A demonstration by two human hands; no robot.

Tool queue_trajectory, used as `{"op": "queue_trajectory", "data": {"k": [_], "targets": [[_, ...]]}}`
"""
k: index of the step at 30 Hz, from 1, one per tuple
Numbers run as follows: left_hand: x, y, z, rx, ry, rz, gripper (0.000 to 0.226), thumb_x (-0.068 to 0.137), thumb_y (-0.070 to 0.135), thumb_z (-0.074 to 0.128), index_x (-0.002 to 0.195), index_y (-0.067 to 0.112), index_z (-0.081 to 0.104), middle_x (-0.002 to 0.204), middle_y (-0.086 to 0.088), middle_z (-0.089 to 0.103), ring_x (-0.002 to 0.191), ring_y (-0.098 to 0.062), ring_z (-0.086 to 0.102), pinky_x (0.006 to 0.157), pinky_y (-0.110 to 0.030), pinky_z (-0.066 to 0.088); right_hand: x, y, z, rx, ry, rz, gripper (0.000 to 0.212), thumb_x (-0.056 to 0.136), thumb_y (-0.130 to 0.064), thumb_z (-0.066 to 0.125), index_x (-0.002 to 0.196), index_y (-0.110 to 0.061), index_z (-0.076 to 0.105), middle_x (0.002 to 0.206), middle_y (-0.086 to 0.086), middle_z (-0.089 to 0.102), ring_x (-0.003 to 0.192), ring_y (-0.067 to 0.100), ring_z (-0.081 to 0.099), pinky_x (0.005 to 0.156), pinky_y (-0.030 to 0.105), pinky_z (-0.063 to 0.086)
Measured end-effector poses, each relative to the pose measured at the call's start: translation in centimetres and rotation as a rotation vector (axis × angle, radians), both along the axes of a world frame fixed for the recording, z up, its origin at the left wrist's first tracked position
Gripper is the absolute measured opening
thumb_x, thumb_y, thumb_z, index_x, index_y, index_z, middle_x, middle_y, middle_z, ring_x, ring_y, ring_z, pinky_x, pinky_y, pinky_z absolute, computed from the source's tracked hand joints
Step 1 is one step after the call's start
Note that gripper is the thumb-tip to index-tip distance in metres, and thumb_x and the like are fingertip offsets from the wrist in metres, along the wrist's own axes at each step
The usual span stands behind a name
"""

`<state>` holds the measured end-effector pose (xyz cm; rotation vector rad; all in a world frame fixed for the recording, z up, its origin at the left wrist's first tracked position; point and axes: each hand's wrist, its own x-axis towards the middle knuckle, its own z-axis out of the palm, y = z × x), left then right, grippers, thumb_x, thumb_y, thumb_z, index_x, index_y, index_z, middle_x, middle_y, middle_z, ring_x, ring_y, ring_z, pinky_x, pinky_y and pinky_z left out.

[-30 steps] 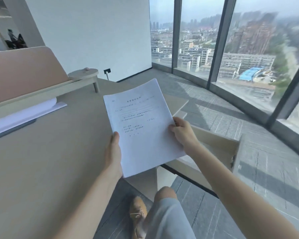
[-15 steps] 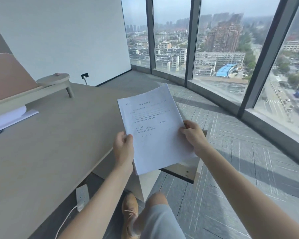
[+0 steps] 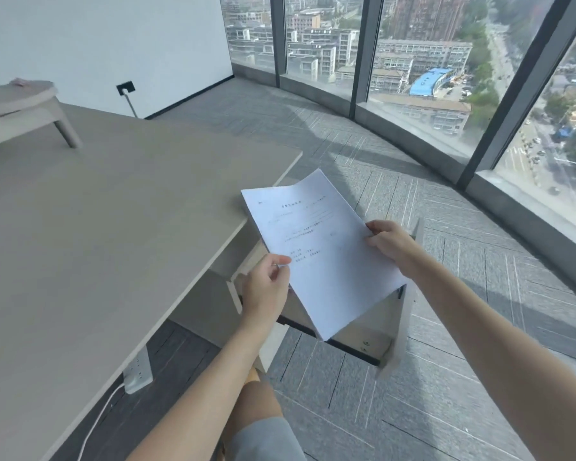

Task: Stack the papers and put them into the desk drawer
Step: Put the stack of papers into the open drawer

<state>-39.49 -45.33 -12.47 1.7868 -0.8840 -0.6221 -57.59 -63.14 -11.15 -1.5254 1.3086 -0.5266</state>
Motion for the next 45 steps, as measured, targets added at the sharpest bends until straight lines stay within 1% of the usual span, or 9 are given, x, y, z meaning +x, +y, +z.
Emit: {"op": "queue_trajectory", "data": {"k": [7, 11, 17, 20, 22, 25, 30, 36, 45], "targets": [[-0.1, -2.4, -3.5, 0.151, -0.063, -0.116, 0.017, 0.093, 0.011, 0.058, 0.105, 0.018, 0.068, 0.089, -0.004, 0.071, 0.062, -0.005, 0.071, 0.053, -0.009, 0.045, 0.8, -4.9, -3.4, 0.018, 0.163, 0.082, 0.029, 0.084, 0.006, 0.051, 0.104, -0.002, 0.07, 0.089, 0.009, 0.063, 0.082, 0.022, 0.058, 0.074, 0.032, 0.044], [-1.2, -3.2, -4.2, 0.208, -0.092, -0.112, 0.018, 0.092, 0.014, 0.061, 0.108, 0.017, 0.068, 0.094, 0.0, 0.071, 0.063, 0.003, 0.067, 0.055, -0.004, 0.043, 0.6, -6.3, -4.5, 0.0, 0.217, 0.113, 0.026, 0.083, 0.003, 0.055, 0.102, -0.003, 0.071, 0.085, 0.006, 0.063, 0.077, 0.022, 0.057, 0.069, 0.031, 0.043], [-2.5, -4.6, -3.9, 0.363, -0.24, -0.244, 0.027, 0.096, 0.027, 0.05, 0.107, 0.022, 0.073, 0.098, 0.002, 0.073, 0.092, -0.016, 0.065, 0.085, -0.025, 0.051, 0.9, -8.3, -4.7, -0.112, 0.321, 0.21, 0.037, 0.082, -0.001, 0.054, 0.109, -0.016, 0.073, 0.103, 0.008, 0.071, 0.096, 0.03, 0.065, 0.077, 0.037, 0.052], [-3.2, -5.3, -4.3, 0.461, -0.365, -0.34, 0.034, 0.093, 0.027, 0.044, 0.061, 0.02, 0.049, 0.059, -0.001, 0.049, 0.062, -0.023, 0.044, 0.061, -0.03, 0.044, 1.3, -9.1, -5.0, -0.191, 0.413, 0.322, 0.043, 0.083, -0.003, 0.054, 0.12, -0.021, 0.067, 0.108, 0.005, 0.068, 0.092, 0.023, 0.058, 0.073, 0.027, 0.044], [-3.7, -5.6, -4.3, 0.512, -0.427, -0.387, 0.041, 0.094, 0.024, 0.043, 0.056, 0.014, 0.033, 0.053, -0.001, 0.034, 0.057, -0.024, 0.035, 0.056, -0.031, 0.03, 1.6, -9.5, -5.4, -0.228, 0.482, 0.415, 0.044, 0.085, -0.004, 0.055, 0.124, -0.02, 0.065, 0.117, 0.003, 0.068, 0.093, 0.018, 0.055, 0.075, 0.024, 0.039], [-4.0, -6.1, -4.9, 0.606, -0.532, -0.433, 0.043, 0.096, 0.027, 0.043, 0.056, 0.015, 0.033, 0.055, -0.002, 0.037, 0.06, -0.026, 0.042, 0.059, -0.031, 0.034, 2.1, -10.0, -6.4, -0.259, 0.571, 0.492, 0.044, 0.086, -0.007, 0.055, 0.126, -0.022, 0.064, 0.121, 0.001, 0.068, 0.102, 0.022, 0.06, 0.076, 0.022, 0.036], [-4.1, -7.3, -5.3, 0.763, -0.63, -0.489, 0.035, 0.099, 0.034, 0.042, 0.086, 0.007, 0.061, 0.097, -0.018, 0.067, 0.092, -0.036, 0.063, 0.076, -0.038, 0.044, 3.0, -11.1, -8.3, -0.281, 0.593, 0.535, 0.043, 0.082, -0.008, 0.06, 0.124, -0.018, 0.064, 0.12, 0.008, 0.069, 0.108, 0.027, 0.062, 0.081, 0.027, 0.045], [-3.7, -8.7, -6.4, 0.906, -0.648, -0.589, 0.04, 0.099, 0.037, 0.039, 0.098, 0.004, 0.062, 0.111, -0.019, 0.067, 0.105, -0.037, 0.061, 0.092, -0.042, 0.046, 3.2, -11.6, -9.7, -0.296, 0.642, 0.55, 0.045, 0.081, -0.007, 0.051, 0.123, -0.02, 0.062, 0.121, 0.008, 0.067, 0.11, 0.03, 0.061, 0.089, 0.035, 0.051], [-3.7, -10.2, -5.9, 1.121, -0.677, -0.733, 0.048, 0.101, 0.037, 0.037, 0.133, 0.006, 0.053, 0.13, -0.016, 0.058, 0.117, -0.035, 0.057, 0.095, -0.042, 0.045, 3.6, -11.1, -9.8, -0.281, 0.726, 0.578, 0.037, 0.09, -0.023, 0.056, 0.123, -0.009, 0.062, 0.124, 0.011, 0.065, 0.119, 0.03, 0.057, 0.09, 0.032, 0.047]]}}
